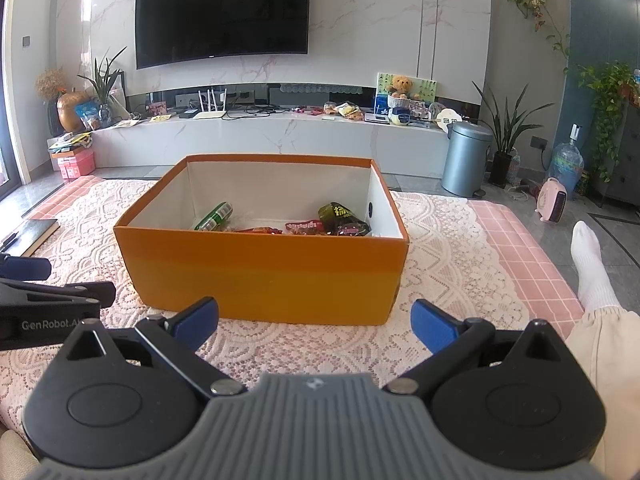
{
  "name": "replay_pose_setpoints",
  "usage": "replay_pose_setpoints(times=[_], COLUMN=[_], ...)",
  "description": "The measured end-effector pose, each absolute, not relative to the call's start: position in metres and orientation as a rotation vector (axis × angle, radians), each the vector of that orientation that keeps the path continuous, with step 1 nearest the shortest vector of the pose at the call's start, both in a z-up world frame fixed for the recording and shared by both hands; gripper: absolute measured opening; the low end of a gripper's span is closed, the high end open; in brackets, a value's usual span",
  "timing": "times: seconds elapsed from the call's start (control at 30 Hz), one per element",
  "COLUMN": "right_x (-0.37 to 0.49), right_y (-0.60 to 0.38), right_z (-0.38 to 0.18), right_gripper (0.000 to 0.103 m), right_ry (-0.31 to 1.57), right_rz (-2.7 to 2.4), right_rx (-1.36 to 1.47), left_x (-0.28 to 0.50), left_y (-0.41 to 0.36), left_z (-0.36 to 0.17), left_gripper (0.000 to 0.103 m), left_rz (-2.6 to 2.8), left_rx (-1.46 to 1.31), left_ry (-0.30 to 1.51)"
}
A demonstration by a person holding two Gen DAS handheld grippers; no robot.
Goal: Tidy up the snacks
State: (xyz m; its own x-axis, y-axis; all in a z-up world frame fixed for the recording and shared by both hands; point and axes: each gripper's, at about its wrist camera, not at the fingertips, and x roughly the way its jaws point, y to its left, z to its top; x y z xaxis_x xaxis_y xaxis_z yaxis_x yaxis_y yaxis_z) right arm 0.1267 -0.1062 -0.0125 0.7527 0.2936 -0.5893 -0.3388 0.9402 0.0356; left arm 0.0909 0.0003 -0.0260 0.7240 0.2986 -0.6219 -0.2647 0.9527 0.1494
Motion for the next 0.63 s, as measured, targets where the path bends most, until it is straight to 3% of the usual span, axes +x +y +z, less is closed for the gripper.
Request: replay_pose_setpoints(times=[0.63], right_x=[0.1221], right_y=[-0.1030], right_z=[-0.0115], right_gripper=[0.099], right_ry=[0.641], right_rz=[0.353], right_rx=[-0.074], left_x=[0.0881], left_y=[-0.0063], left_z=[-0.0227], left_gripper=[0.088], left_rz=[0.308], left_rx=[0.071], left_ry=[0.674])
